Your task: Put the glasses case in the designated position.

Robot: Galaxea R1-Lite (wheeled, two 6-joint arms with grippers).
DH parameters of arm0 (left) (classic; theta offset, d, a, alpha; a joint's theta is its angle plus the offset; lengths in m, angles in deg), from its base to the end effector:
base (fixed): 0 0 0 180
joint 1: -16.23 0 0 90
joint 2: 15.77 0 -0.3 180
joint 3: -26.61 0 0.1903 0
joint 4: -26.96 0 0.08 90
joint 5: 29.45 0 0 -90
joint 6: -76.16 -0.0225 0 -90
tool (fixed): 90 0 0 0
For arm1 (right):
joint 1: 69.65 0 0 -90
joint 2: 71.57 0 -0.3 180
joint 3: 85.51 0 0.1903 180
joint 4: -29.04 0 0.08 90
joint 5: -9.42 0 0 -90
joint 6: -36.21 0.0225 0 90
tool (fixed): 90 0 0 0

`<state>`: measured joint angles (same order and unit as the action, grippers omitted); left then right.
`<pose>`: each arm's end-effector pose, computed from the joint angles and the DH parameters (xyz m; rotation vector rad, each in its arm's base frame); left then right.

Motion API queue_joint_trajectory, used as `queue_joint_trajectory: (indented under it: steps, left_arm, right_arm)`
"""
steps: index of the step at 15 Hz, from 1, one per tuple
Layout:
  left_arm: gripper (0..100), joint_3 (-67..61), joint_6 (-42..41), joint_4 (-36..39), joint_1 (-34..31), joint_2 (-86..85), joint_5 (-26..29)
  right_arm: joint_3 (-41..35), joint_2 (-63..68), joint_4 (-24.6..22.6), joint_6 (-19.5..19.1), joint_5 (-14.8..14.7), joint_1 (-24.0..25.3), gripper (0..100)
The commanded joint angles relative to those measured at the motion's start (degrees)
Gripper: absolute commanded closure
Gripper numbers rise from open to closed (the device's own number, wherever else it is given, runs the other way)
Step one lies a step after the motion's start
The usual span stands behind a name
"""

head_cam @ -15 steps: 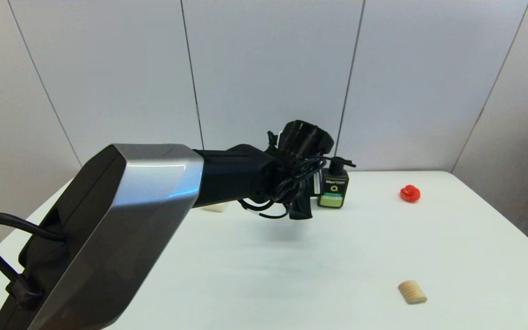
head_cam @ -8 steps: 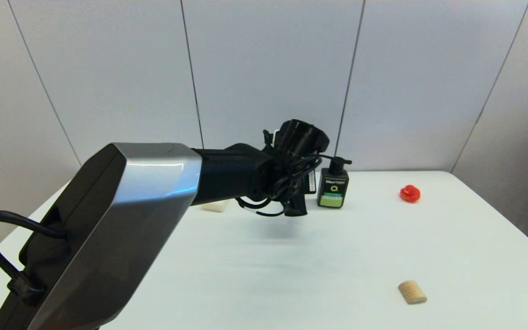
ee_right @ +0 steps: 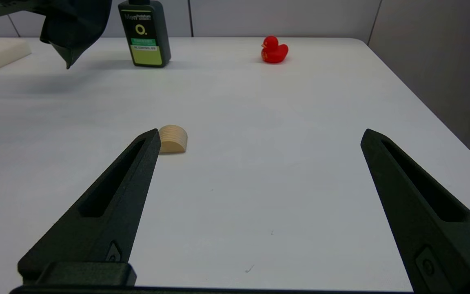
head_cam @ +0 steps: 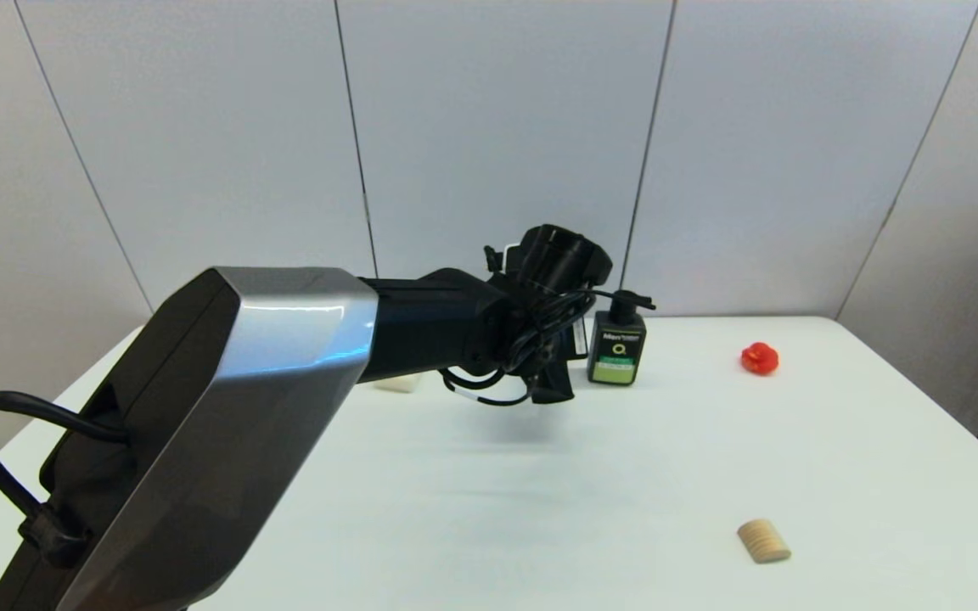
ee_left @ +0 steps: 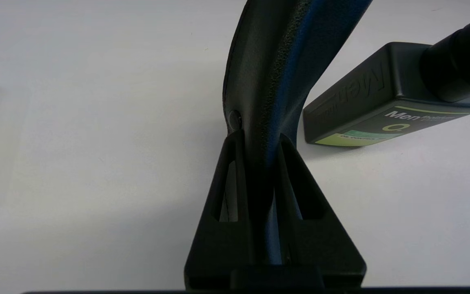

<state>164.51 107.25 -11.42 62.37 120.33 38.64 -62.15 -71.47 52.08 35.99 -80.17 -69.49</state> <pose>0.3438 -0.3456 0.1539 -0.1624 0.6201 -0.2494 -0.0227 0.0001 0.0761 -0.0038 -0.0039 0.0099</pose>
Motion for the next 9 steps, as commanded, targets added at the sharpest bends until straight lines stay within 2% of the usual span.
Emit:
queue_joint_trajectory:
  steps: [1,2,9]
  left_arm:
    - [100,0.1,0.8,-0.1,-0.1,0.0,-0.2]
    - [0,0.0,1.0,-0.1,-0.1,0.0,-0.2]
    - [0,0.1,0.6,0.0,-0.2,0.0,-0.2]
  right_arm:
    - [0.0,0.1,0.0,0.0,0.0,0.0,0]
    - [0.0,0.1,0.0,0.0,0.0,0.0,0]
    - [0.0,0.1,-0.1,0.0,0.0,0.0,0]
